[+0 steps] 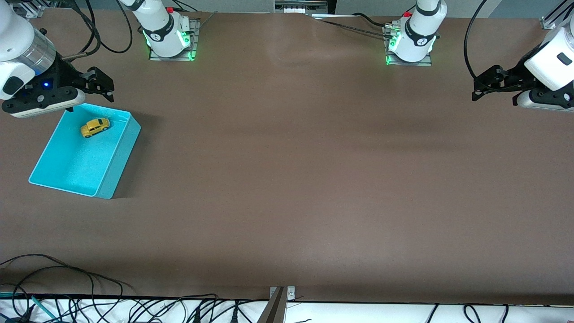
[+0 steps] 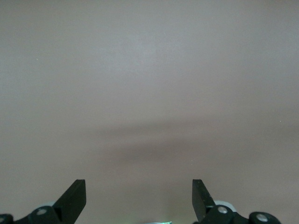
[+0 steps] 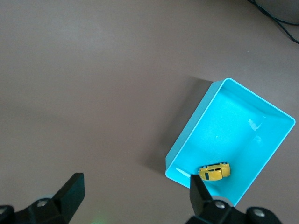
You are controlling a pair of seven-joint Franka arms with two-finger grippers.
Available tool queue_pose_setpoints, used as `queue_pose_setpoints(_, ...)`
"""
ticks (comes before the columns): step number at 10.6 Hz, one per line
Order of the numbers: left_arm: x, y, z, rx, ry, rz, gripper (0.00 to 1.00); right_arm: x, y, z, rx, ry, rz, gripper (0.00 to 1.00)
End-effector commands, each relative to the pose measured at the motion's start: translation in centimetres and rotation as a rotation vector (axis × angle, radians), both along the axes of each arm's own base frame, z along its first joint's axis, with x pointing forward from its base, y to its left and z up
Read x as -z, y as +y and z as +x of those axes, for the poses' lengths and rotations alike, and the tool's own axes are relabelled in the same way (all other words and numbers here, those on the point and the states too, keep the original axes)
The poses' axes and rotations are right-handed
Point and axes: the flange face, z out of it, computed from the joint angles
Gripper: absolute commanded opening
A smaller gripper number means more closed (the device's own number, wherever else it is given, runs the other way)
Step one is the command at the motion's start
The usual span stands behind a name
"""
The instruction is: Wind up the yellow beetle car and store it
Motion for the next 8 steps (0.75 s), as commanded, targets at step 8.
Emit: queue_pose_setpoints(8,-0.5,0.0,0.3,-0.006,-0.007,0.007,1.0,-1.9,-1.1,-0.2,0.087,0.035,0.032,1.0)
